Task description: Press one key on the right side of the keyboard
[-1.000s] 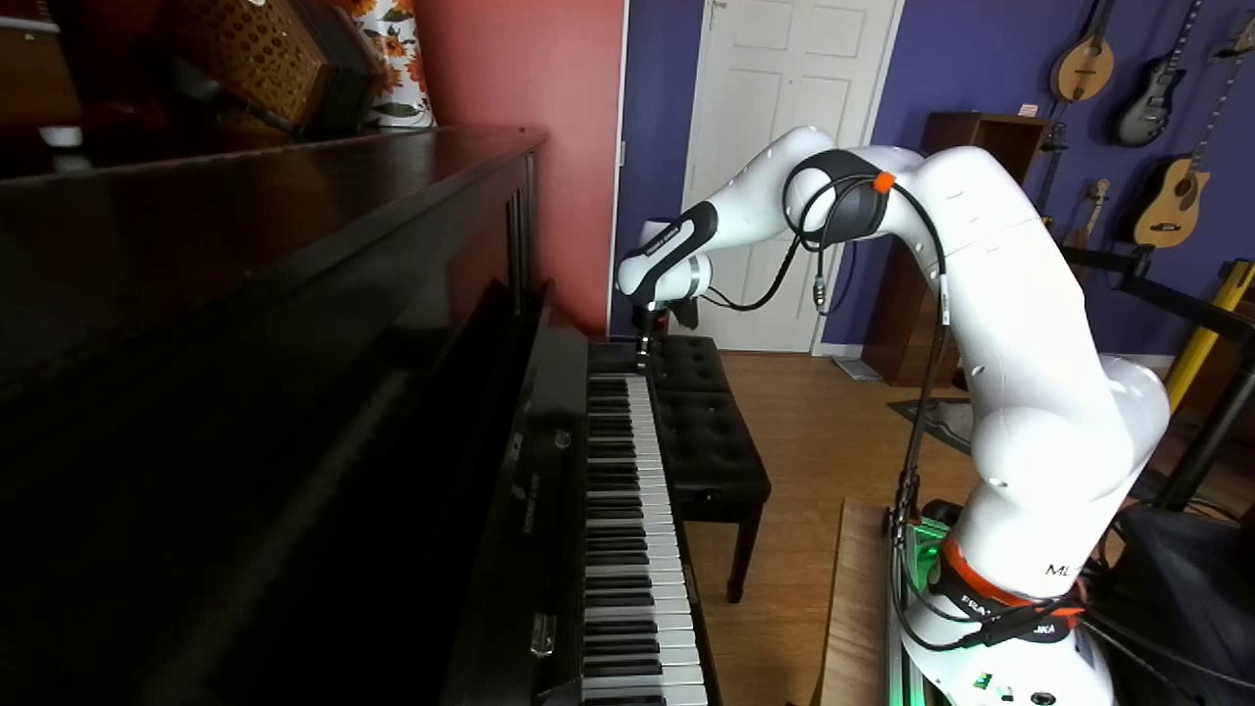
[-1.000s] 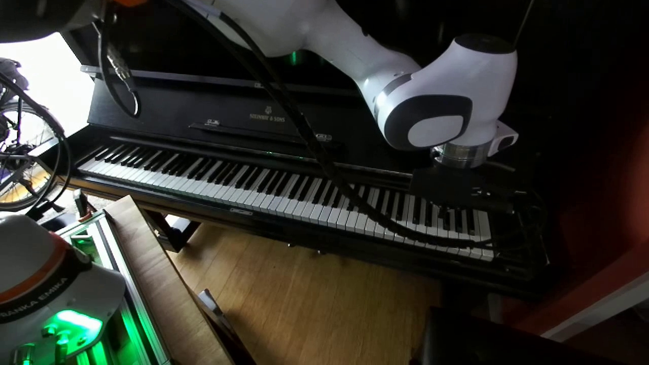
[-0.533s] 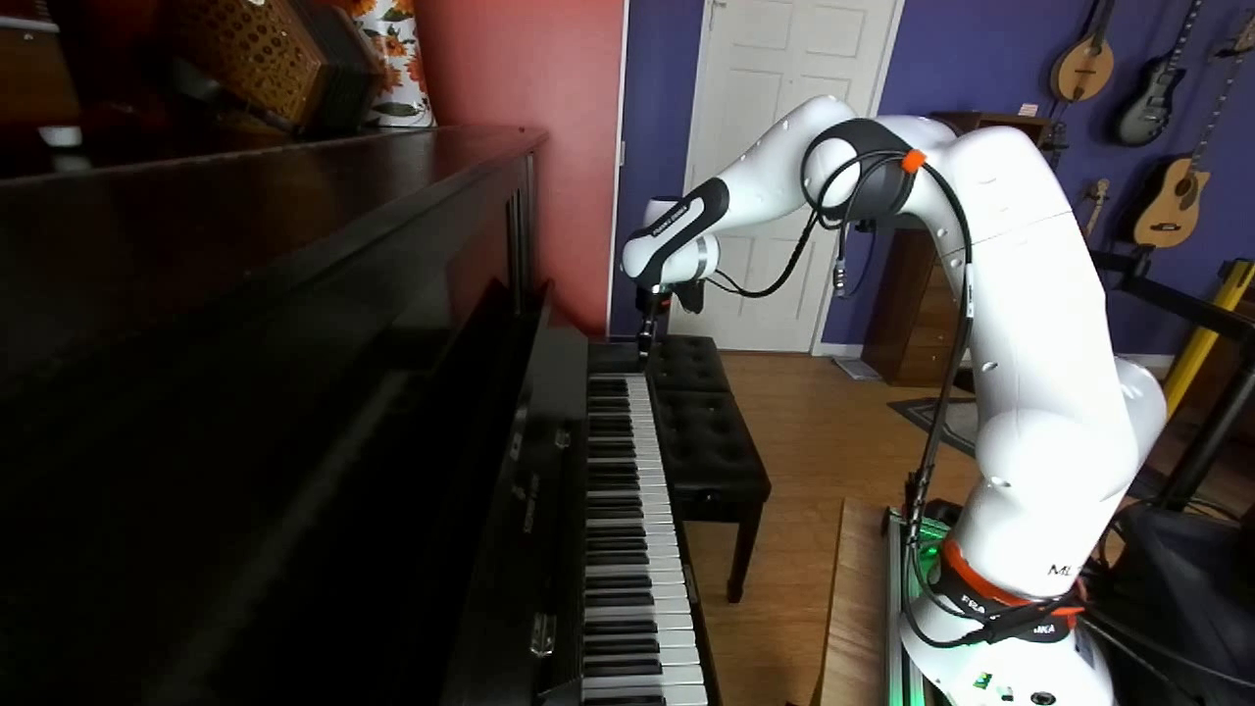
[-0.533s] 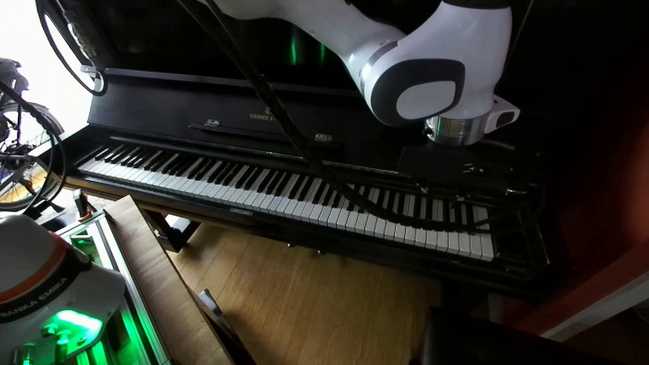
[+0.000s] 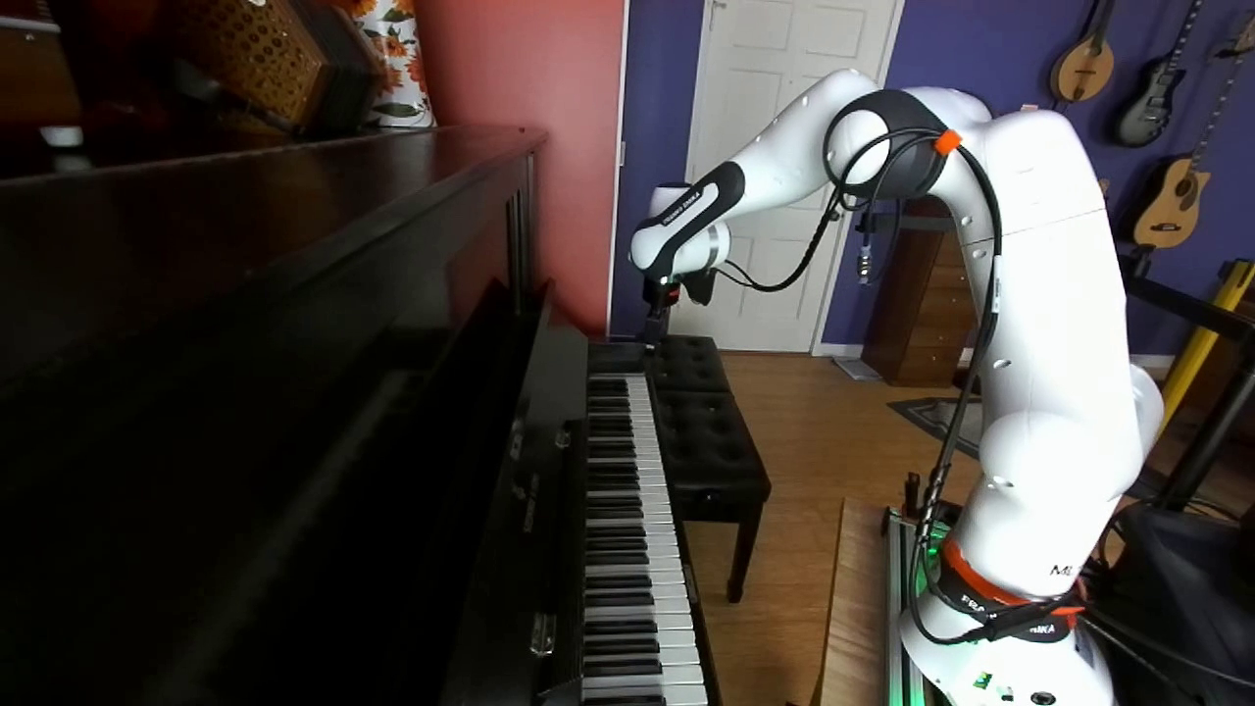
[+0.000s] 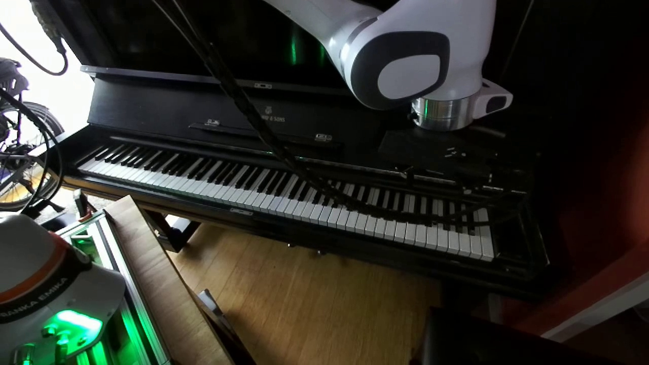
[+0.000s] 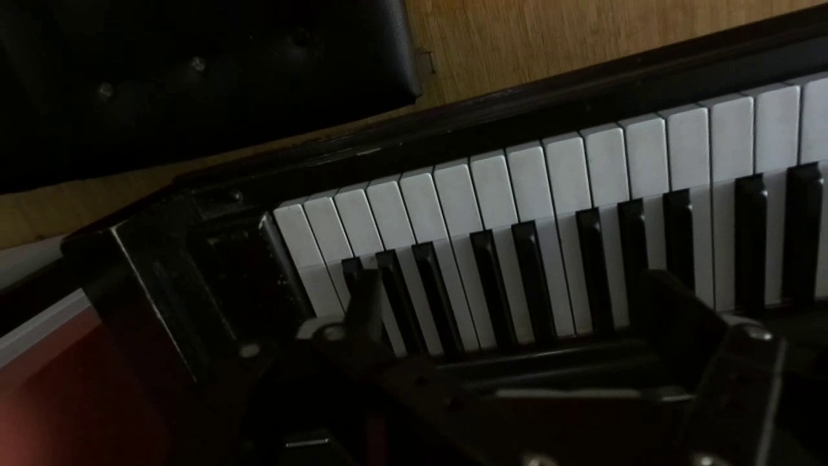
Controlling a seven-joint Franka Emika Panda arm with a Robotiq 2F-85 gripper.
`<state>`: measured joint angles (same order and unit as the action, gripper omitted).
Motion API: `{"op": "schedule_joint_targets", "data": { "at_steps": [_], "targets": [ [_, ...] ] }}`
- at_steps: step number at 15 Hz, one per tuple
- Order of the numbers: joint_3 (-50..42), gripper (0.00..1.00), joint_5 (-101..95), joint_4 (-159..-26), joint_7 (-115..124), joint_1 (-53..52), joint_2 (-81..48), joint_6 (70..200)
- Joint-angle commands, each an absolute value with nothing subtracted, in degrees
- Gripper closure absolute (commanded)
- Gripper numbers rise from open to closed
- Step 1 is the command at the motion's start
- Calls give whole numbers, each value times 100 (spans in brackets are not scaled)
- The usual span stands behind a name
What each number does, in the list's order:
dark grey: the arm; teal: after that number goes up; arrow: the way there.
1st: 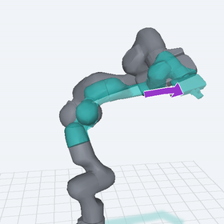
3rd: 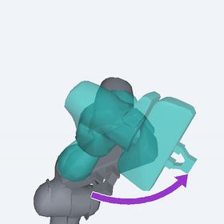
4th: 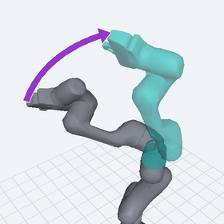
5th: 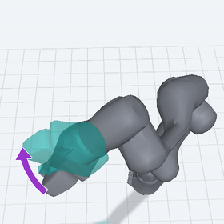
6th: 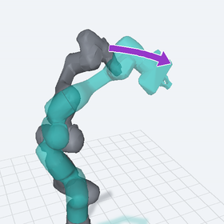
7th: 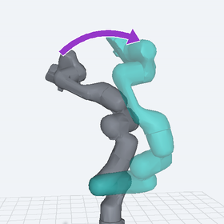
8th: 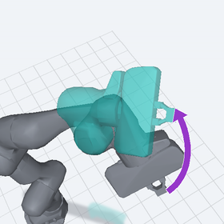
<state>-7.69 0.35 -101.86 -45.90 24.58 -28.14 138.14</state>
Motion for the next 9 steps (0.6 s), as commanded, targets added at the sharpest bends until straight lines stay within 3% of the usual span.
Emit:
{"op": "schedule_joint_targets", "data": {
  "at_steps": [1, 9],
  "targets": [
    [-898, 0, -101, -10602, -4334, 2385, -2509, 13947],
    [-853, 0, 6, -10350, -4405, 2465, -2619, 13791]
  ]
}}
